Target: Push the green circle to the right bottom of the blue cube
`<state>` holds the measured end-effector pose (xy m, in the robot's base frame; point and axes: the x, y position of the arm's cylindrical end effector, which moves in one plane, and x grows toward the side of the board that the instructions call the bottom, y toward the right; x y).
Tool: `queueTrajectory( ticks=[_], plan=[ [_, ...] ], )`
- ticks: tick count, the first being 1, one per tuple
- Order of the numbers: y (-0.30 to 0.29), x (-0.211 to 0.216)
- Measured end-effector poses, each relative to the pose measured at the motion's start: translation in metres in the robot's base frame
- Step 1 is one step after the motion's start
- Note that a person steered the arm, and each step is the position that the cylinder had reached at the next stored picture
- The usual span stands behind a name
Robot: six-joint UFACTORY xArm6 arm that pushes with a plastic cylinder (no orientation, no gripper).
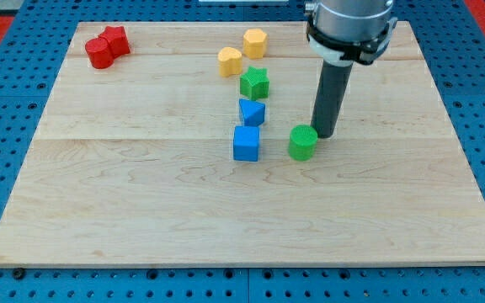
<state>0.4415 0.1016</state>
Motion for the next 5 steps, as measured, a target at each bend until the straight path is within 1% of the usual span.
queueTrajectory(
  ticks=[1,2,3,4,5],
  plan=[
    [0.019,0.017],
    [0.022,0.017],
    [0.02,-0.021],
    [-0.007,-0.019],
    [-0.015,0.028]
  ],
)
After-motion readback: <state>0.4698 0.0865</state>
